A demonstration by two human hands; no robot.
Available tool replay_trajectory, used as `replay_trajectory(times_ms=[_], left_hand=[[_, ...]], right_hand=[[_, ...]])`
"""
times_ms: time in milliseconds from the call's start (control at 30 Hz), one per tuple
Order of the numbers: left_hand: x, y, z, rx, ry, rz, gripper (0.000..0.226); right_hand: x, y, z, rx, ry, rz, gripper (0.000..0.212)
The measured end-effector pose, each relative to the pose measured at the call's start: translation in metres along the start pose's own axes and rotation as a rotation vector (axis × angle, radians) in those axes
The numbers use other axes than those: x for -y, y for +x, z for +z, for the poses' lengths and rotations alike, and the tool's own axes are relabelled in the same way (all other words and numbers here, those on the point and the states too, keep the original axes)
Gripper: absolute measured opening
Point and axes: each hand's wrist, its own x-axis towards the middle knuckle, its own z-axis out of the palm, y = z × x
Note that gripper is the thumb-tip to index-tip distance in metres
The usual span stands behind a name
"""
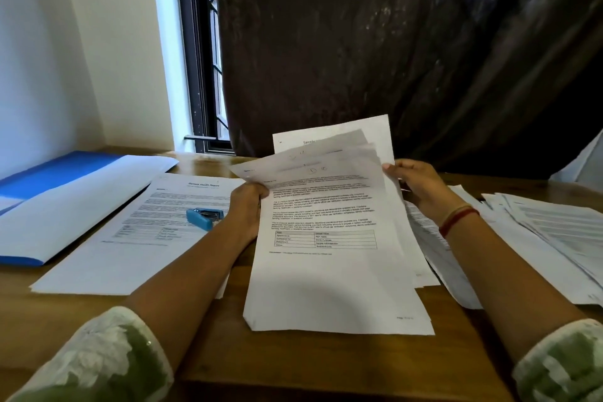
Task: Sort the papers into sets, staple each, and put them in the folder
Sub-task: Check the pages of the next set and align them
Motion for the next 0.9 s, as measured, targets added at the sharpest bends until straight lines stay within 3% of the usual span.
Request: replay_trajectory(times_ms=[333,500,567,633,733,900], left_hand=[[0.002,0.0,0.0,-0.022,0.079,0.034,0.017],[0.003,-0.003,-0.001,0.017,0.072,0.065,0.019],[0.002,-0.003,0.0,0.016,0.088,0.052,0.018],[0.001,-0.004,-0.001,0.01,0.11,0.038,0.017],[-0.001,-0.006,-0.001,0.027,0.143,0.023,0.018],[0.0,-0.006,0.007,0.088,0.47,0.062,0.04]], right_hand=[[-0.015,-0.01,0.016,0.181,-0.225,0.086,0.025],[-0.013,-0.011,0.019,-0.05,0.026,0.055,0.06],[-0.019,-0.016,0.022,0.046,0.077,0.032,0.07],[-0.024,-0.018,0.026,0.146,-0.017,0.008,0.078],[-0.026,-0.016,0.028,0.143,-0.099,-0.062,0.06],[-0.031,-0.012,0.024,0.133,-0.039,0.007,0.065]])
